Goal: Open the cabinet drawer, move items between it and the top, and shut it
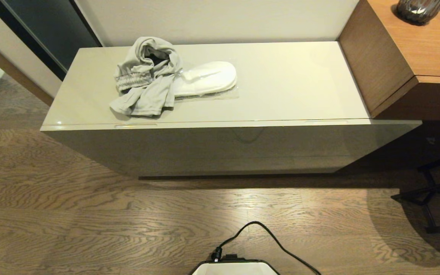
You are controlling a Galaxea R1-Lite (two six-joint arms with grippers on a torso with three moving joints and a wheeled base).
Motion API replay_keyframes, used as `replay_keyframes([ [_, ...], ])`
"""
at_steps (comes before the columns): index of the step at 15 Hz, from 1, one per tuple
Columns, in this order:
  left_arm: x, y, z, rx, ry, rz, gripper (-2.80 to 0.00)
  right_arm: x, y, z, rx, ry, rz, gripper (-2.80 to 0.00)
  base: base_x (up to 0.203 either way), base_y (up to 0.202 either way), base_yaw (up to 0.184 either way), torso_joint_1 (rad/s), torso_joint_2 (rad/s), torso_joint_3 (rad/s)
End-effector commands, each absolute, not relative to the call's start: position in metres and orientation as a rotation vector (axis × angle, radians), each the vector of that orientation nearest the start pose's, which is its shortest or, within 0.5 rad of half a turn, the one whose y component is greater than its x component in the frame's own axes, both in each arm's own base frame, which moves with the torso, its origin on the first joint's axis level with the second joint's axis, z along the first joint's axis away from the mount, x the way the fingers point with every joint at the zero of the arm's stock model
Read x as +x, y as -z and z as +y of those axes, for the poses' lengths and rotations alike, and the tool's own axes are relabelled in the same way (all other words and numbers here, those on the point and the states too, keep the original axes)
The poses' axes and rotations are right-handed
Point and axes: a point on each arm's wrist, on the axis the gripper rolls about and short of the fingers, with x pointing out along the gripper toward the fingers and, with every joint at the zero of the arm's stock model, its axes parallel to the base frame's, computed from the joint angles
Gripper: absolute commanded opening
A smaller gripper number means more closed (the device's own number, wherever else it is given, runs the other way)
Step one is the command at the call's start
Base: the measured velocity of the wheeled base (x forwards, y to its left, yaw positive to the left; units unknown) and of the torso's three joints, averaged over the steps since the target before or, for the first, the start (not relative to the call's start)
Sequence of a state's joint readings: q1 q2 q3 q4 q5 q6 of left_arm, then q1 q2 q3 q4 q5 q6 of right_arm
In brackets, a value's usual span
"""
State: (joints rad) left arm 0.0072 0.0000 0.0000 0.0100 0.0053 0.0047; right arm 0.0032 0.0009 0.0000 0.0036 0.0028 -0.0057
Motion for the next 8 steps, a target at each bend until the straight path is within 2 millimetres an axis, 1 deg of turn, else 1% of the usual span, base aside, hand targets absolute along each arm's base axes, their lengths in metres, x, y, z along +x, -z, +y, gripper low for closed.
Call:
replay_keyframes([
  [1, -0.0226, -0.0744, 0.0, 0.005, -0.014, 0.014, -2.8, -0.0225, -0.0748, 0.0, -0.003, -0.008, 0.008, -2.8, 0.0, 0.0, 0.0, 0.0, 0.0, 0.0],
  [8, -0.0226, -0.0744, 0.0, 0.005, -0.014, 0.014, -2.8, -0.0225, -0.0747, 0.0, -0.006, -0.008, 0.009, -2.8, 0.0, 0.0, 0.0, 0.0, 0.0, 0.0],
])
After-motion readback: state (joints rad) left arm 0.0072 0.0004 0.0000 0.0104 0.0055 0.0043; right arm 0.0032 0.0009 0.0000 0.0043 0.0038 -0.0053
